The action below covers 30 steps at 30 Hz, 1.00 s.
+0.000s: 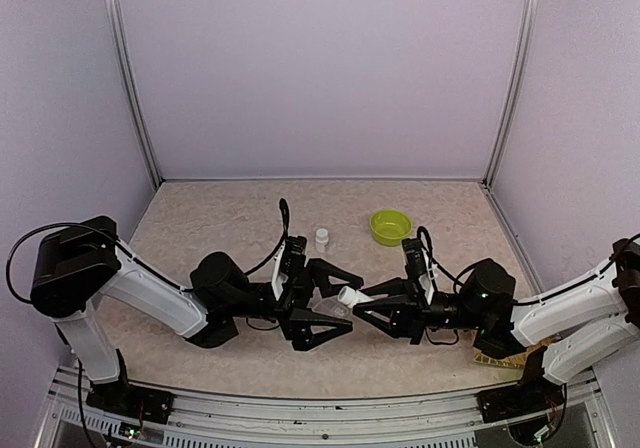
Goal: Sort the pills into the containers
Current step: Pass from the left arm to the right, then unscrew the lid of the pill bottle from the pill bottle.
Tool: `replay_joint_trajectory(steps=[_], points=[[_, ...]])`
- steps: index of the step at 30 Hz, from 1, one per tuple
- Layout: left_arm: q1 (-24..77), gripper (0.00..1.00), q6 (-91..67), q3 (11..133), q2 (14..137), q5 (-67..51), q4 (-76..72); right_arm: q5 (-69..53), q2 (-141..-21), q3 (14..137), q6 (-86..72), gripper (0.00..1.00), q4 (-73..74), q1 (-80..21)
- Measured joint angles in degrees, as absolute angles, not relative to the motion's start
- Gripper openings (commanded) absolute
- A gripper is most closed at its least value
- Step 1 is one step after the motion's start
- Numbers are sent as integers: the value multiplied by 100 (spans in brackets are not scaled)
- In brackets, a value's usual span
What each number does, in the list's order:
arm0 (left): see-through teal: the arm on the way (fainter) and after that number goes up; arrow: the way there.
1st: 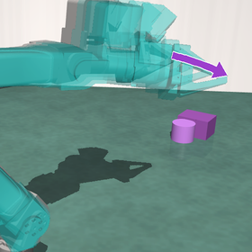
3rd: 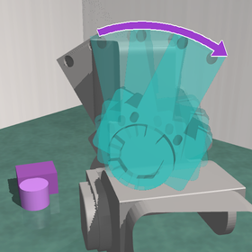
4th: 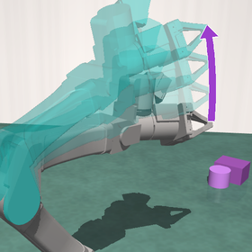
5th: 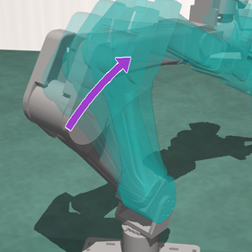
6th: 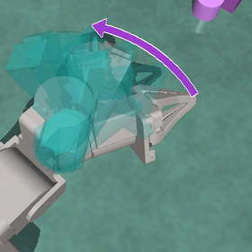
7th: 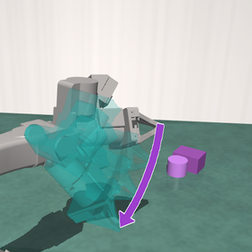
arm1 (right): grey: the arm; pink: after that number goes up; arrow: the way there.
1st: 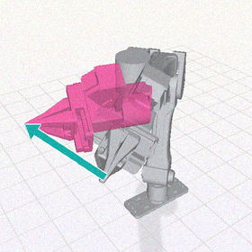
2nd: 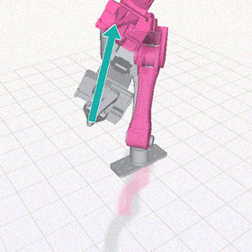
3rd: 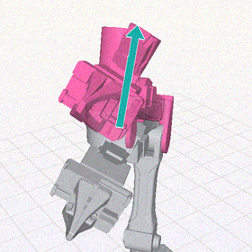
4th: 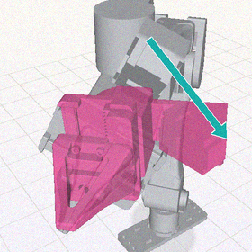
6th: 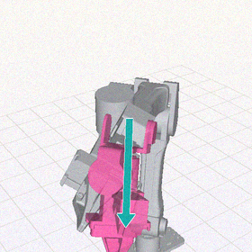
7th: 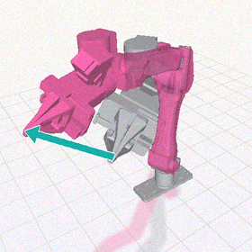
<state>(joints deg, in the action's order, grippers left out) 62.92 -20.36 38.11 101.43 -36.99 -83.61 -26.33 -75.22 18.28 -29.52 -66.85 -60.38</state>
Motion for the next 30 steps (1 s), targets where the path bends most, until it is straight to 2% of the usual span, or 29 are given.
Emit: replay_joint_trajectory(steps=[11,30], points=[[6287,88,-1879,3785,10106,-3267,-8206,-1846,-7417,1826,-2954,28,-6237,-6071],[6405,88,-1500,3787,9874,-2965,-7605,-550,-6274,1544,-2816,26,-5662,-6134]])
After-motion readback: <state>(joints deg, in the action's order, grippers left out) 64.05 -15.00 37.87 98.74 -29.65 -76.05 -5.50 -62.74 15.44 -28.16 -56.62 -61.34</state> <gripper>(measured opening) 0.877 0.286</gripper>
